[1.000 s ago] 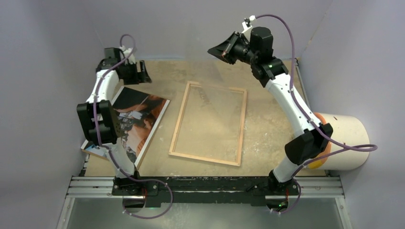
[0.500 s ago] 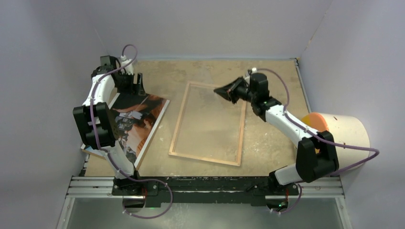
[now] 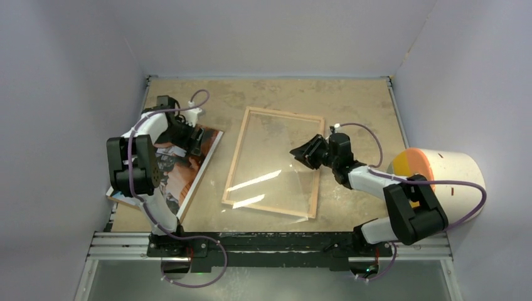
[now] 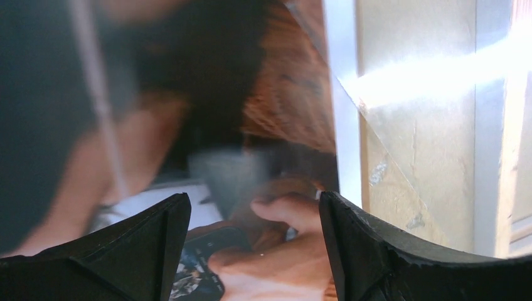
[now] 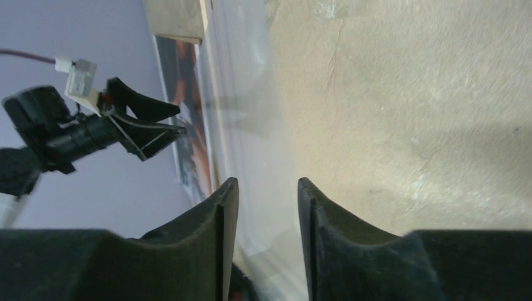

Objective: Put the photo into the frame
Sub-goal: Place the photo frame item in the photo frame.

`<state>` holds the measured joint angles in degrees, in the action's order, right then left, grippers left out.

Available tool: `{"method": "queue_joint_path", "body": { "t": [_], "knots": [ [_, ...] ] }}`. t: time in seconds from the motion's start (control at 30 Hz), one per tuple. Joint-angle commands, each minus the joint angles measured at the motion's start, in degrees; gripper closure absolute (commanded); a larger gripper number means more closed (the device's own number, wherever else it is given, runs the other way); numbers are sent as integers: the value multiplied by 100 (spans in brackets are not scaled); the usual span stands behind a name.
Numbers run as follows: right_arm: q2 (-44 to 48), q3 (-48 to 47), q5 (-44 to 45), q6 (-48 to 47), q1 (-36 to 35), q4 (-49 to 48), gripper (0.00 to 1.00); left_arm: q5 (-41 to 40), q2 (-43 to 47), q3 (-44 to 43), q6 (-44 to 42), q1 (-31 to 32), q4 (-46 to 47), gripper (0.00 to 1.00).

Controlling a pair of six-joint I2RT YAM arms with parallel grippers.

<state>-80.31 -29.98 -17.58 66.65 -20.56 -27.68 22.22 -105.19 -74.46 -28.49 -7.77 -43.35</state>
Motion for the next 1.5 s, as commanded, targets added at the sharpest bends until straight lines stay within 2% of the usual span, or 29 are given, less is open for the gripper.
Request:
{"method": "queue_joint_path", "body": {
  "t": [0.0,0.2,0.27,0.3,0.33,0.6,0.83,1.17,1.47],
  "knots": [
    [-155,-155,-184,-892,53,-81,49,-435,430,338,-684,414,5,22],
    [-743,-1566,-4,-2725,153,2515,21,-769,431,493,-715,712,106,22],
    [-747,-1777,-168,-3010,214,2753,12,-862,437,509,-739,732,122,23],
    [-715,-1809,-209,-3097,218,2886,3,-894,453,517,-756,733,123,23],
    [-699,-1843,-193,-3134,219,2973,1,-914,478,529,-765,733,125,23],
    [-1081,-1915,-755,-3278,214,3404,1,-809,737,599,-694,733,-104,23],
    [-699,-1725,-729,-3114,201,4230,1,-819,756,641,-627,982,-61,23],
    [-432,-837,-1243,-2624,23,4005,1,-1216,430,793,-443,1225,299,24],
    [-332,-402,-1507,-2359,-245,3634,1,-1618,277,892,-151,1596,482,24]
  ]
}}
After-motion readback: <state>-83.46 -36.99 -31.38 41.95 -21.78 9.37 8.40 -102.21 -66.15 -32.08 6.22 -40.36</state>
